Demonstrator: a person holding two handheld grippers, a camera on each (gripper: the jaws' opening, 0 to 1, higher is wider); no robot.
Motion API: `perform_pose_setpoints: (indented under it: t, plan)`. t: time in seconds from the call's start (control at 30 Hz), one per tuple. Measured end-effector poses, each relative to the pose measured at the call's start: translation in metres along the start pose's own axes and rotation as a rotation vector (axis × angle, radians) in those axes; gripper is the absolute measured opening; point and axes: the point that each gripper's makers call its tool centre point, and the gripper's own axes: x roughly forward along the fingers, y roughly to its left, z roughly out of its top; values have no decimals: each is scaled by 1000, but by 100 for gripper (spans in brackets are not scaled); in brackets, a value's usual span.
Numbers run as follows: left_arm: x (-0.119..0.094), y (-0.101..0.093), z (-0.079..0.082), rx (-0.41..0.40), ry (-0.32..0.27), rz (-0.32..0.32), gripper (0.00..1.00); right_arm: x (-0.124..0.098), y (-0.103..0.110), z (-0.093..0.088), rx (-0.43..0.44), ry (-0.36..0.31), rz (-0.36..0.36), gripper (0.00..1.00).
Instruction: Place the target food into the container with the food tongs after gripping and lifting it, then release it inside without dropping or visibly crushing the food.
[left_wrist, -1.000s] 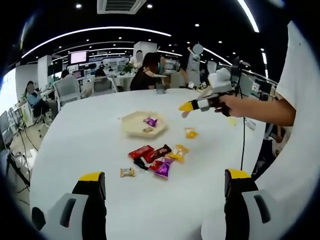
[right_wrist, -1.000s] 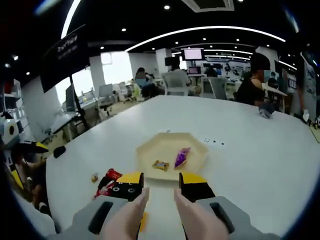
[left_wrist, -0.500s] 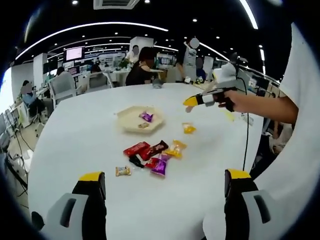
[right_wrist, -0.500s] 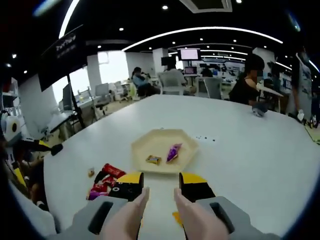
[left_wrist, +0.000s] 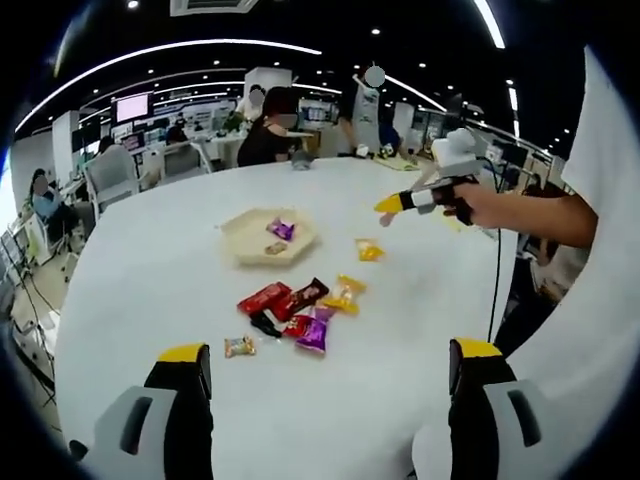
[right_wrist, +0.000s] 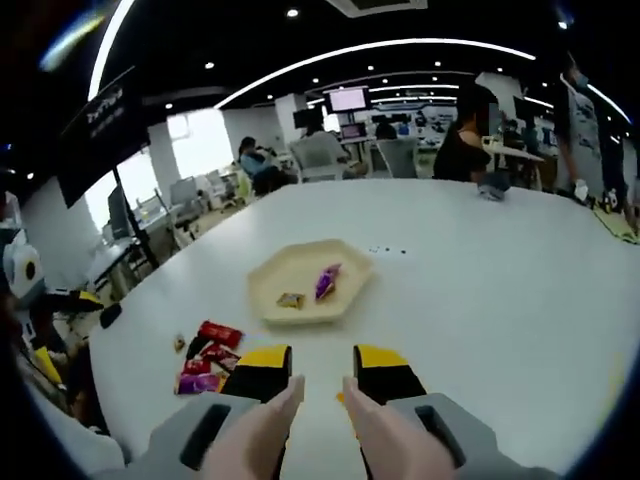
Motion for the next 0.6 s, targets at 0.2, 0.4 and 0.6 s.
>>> perform_pose_setpoints:
  t: [0.2,0.4,0.6]
  plan:
    - [2,1,3,-10,-9,3,99,-10,1,-6,39,4,17,24]
    - [0,0,4,14,-4,-5,99,-12,-5,-11,136,11,15,23]
    - [-3,1,6,5,-6,9,99,-11,-7,-13,89,10,7,24]
